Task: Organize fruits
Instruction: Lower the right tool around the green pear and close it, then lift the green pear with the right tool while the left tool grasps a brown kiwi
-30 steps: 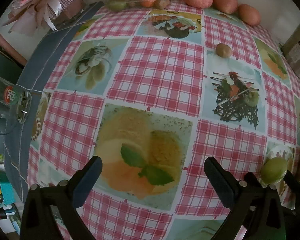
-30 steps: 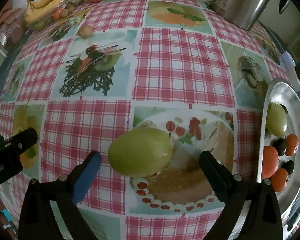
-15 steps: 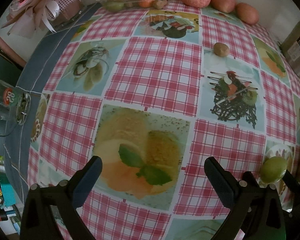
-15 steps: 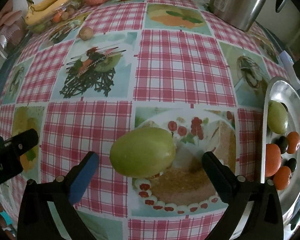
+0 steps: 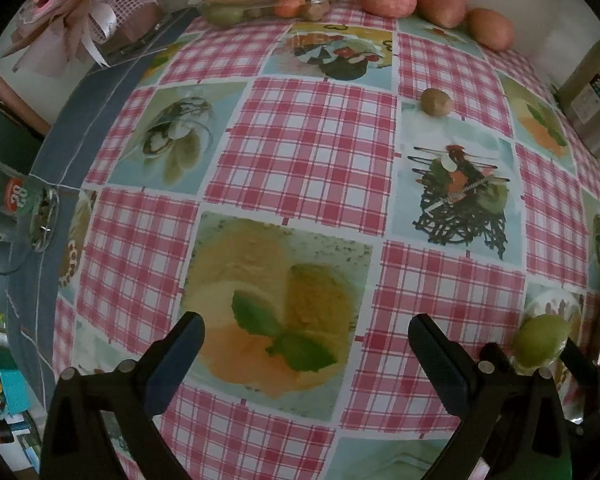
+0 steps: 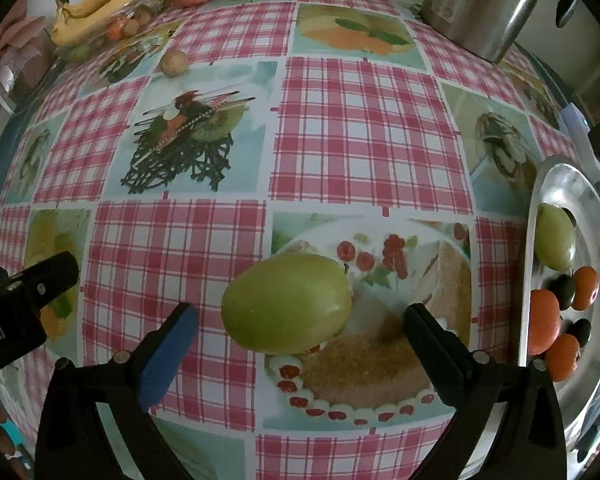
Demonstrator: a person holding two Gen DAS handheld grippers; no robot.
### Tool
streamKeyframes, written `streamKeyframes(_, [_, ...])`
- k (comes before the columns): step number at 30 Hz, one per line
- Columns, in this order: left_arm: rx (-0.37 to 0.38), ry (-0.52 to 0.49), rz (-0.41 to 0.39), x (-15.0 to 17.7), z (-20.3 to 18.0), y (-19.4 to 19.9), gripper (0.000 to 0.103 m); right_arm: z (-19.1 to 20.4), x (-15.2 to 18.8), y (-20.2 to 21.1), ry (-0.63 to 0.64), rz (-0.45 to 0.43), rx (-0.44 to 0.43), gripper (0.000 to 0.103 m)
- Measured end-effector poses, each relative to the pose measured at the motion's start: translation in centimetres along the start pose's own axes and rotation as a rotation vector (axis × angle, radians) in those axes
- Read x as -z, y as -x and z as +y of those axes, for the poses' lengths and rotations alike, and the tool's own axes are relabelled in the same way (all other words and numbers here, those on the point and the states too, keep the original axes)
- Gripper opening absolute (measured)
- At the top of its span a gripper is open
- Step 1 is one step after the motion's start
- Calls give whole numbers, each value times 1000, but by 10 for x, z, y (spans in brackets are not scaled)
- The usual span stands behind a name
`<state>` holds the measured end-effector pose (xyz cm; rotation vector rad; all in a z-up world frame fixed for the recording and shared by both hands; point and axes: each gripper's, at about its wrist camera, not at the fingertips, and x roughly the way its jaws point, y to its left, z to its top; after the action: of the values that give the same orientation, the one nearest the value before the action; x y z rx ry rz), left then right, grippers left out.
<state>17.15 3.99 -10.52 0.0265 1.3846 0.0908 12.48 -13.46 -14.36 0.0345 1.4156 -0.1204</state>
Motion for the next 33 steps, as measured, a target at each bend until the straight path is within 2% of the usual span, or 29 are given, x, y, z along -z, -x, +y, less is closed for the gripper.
streamKeyframes(3, [0, -2, 0, 0, 0, 0, 103, 2, -2, 7, 12, -25, -5, 79])
streamKeyframes(7, [0, -2, -1, 0, 0, 0, 103, 2, -4, 12, 13, -40, -8, 62])
streamKeyframes(8, [-1, -3, -1, 0, 0, 0, 103, 2, -5, 15, 14, -43, -16, 54])
streamKeyframes(11, [1, -6, 0, 0, -1, 0, 103, 2, -7, 18, 3, -35, -51, 54])
streamKeyframes(15, [14, -8, -1, 0, -3, 1, 103, 2, -8, 20, 3, -35, -55, 54])
streamKeyframes(23, [37, 3, 6, -1, -3, 0, 103, -5, -13, 36, -24, -65, -105, 54])
streamKeyframes(28, [78, 30, 5, -3, -2, 0, 103, -14, -17, 47, -51, -96, -126, 53])
streamKeyframes(33, [156, 102, -6, -4, 4, 3, 103, -20, -14, 55, -73, -127, -97, 53])
